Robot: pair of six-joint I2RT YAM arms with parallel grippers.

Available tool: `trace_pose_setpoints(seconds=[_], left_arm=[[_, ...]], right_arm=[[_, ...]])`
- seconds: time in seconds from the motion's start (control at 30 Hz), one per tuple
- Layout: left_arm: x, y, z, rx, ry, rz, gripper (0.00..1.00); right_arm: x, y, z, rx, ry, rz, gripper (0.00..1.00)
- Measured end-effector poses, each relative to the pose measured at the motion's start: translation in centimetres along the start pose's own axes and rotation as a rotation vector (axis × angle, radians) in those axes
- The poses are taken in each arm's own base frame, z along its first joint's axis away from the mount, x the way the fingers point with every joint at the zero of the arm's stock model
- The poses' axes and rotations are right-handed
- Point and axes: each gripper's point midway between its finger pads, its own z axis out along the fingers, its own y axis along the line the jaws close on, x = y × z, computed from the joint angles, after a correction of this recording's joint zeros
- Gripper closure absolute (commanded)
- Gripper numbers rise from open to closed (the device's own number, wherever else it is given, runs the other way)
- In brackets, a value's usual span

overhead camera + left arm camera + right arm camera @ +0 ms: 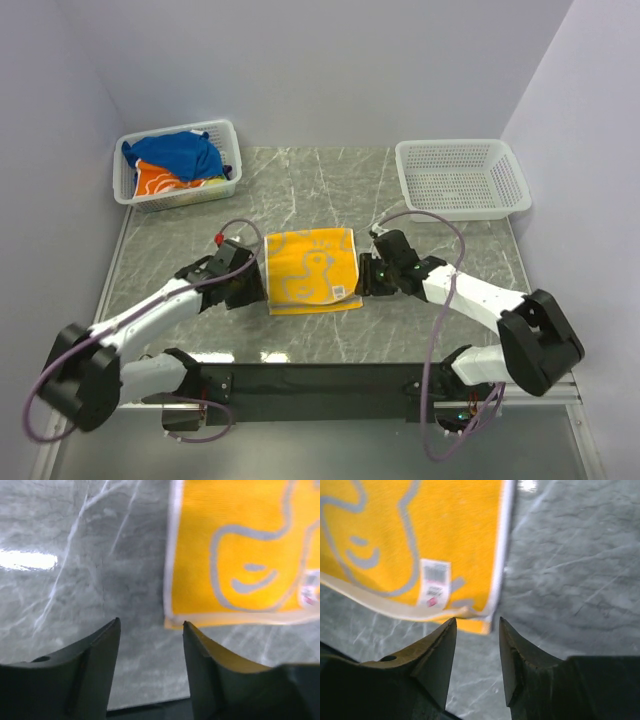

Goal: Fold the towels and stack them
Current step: Fold the towel

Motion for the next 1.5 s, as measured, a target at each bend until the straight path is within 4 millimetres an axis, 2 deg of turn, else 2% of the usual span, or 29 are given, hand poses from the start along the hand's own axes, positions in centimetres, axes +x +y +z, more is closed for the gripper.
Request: trace_pose_setpoints(seconds=[0.03, 0.1, 0.23, 0.33, 0.5, 0.63, 0.8, 0.93, 1.07, 1.23, 1.33, 1.37, 1.5], left_arm=[[-0.2, -0.1, -0.7, 0.012, -0.017, 0.001, 0.34], [-0.8, -0.7, -2.3, 0.049, -0.058, -0.001, 0.35], [-2.3, -1.8, -4.3, 0.098, -0.122, -0.008, 0.43], [-2.9, -2.5, -4.4, 0.113, -0.134, -0.017, 0.51], [-2.3, -3.4, -2.8, 0.116, -0.092, -0.013, 0.63], [-1.1, -3.9, -0.5, 0.119, -0.050, -0.010, 0.73], [1.7, -2.1, 2.7, 0.049, 0.030, -0.022, 0.82], [2.1, -1.9, 3.3, 0.053, 0.030, -0.064, 0.83], [2.1, -1.9, 3.0, 0.066, 0.020, -0.101, 0.77], [2.1, -1.3, 1.9, 0.055, -0.001, -0.126, 0.61], [1.6, -1.1, 1.2, 0.044, -0.027, -0.129, 0.56], [1.3, -1.2, 0.9, 0.046, -0.036, -0.130, 0.54], [-0.3, -2.4, 0.0, 0.074, -0.083, -0.137, 0.42]], right_arm=[[-0.2, 0.6, -0.6, -0.007, -0.013, -0.022, 0.52], [-0.7, 1.5, -1.4, -0.018, -0.037, -0.053, 0.52], [-2.4, 2.8, -2.4, -0.031, -0.091, -0.081, 0.53], [-3.2, 3.1, -2.4, -0.026, -0.111, -0.081, 0.55], [-3.0, 3.1, -1.0, -0.034, -0.108, -0.058, 0.62], [-1.1, 2.4, 0.6, -0.034, -0.062, -0.025, 0.67], [1.7, 1.2, 2.5, -0.016, 0.020, 0.029, 0.72], [1.4, 1.2, 2.7, -0.040, 0.006, 0.079, 0.73], [1.6, 1.2, 2.5, -0.058, -0.002, 0.107, 0.73], [1.7, 1.4, 1.7, -0.071, -0.010, 0.111, 0.70], [0.9, 1.8, 1.0, -0.084, -0.039, 0.108, 0.64], [0.6, 1.9, 0.7, -0.084, -0.050, 0.106, 0.59], [-1.7, 2.6, -0.4, -0.096, -0.128, 0.095, 0.47]])
